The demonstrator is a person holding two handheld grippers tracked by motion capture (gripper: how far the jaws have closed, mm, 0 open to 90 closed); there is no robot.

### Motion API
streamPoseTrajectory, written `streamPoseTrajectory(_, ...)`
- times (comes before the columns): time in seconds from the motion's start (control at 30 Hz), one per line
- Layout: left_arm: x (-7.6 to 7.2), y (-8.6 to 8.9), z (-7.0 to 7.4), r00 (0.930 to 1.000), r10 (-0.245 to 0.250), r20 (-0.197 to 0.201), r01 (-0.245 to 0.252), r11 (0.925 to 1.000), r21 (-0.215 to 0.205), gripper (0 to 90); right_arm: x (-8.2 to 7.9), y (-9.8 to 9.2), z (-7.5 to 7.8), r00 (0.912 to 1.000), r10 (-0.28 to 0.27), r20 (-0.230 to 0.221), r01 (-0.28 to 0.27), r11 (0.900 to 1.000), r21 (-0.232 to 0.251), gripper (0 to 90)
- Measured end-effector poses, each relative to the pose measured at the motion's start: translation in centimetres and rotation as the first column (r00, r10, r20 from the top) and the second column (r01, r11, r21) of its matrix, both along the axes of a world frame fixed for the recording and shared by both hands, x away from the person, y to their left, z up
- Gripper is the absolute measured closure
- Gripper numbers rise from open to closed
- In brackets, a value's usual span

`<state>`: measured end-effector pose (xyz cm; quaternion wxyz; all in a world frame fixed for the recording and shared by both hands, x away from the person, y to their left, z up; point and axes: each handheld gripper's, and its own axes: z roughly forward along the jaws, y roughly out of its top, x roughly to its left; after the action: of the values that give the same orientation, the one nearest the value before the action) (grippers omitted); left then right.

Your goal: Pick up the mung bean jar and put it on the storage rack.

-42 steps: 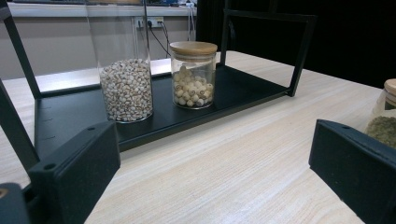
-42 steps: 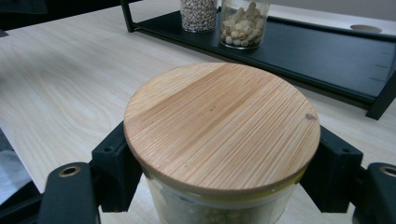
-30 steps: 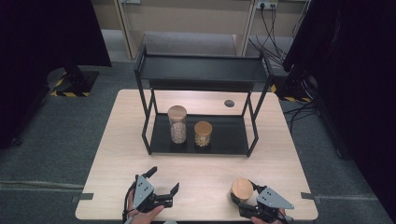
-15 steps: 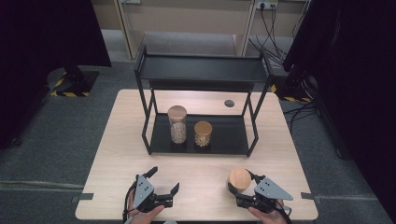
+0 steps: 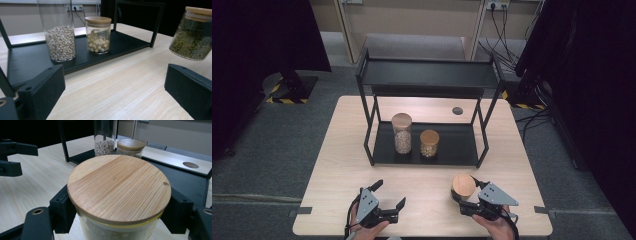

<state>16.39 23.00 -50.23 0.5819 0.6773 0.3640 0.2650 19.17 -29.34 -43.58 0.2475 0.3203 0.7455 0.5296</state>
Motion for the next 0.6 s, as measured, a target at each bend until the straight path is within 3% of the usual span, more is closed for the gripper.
streamPoseTrajectory(0.6,0.3,0.1,0.0,0.9997,-0.016,-0.016,0.016,0.9999,0.006,3.7,2.2,1.2,1.3,0.9999,-0.014,0.005,0.014,1.0,0.009,25.5)
